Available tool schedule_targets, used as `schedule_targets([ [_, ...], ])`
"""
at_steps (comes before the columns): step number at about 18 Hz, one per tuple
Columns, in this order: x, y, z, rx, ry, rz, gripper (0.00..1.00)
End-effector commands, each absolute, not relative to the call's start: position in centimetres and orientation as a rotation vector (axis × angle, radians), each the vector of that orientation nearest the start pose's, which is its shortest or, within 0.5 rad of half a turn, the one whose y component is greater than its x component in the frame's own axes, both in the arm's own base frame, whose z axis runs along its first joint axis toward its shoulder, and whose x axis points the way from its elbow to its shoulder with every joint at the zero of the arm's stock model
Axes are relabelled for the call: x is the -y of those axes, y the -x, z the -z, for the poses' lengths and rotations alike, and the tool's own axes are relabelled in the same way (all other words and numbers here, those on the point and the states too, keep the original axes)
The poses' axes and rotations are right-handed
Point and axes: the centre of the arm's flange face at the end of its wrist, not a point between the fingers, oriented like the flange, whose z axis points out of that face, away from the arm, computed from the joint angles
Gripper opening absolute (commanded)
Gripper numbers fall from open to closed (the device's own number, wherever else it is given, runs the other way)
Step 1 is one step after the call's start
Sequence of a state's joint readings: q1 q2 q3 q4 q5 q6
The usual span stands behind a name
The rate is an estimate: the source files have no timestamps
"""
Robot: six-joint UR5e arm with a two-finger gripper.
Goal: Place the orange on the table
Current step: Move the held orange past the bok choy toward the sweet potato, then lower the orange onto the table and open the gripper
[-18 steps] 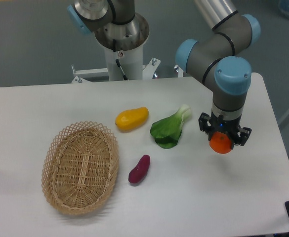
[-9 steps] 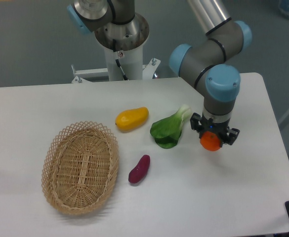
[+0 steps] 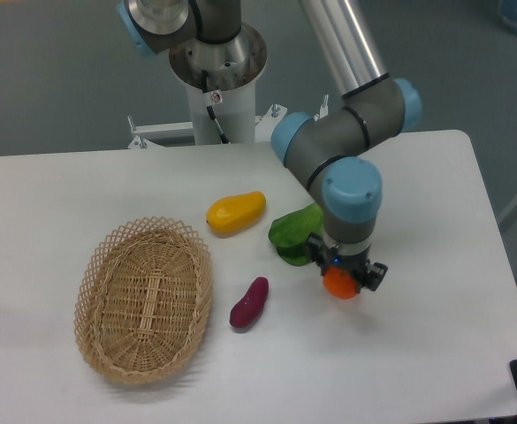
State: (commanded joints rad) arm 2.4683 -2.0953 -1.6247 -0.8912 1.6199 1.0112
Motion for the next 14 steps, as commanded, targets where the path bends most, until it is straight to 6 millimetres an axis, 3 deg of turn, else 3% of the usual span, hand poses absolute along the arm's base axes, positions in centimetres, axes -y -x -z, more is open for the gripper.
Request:
schedule_targets([
  [2,-53.3,42.6,-22.9,-0.136,3.092,-0.196,0.31],
  [6,-54.7,41.5,-22.7,-0.118,3.055,-0.141,0.33],
  [11,-55.3,40.6,-22.3,-0.139,3.057,-0.133,0.51],
  [14,-55.2,40.6,-22.4,-0.141,3.058,-0.137,0.70],
])
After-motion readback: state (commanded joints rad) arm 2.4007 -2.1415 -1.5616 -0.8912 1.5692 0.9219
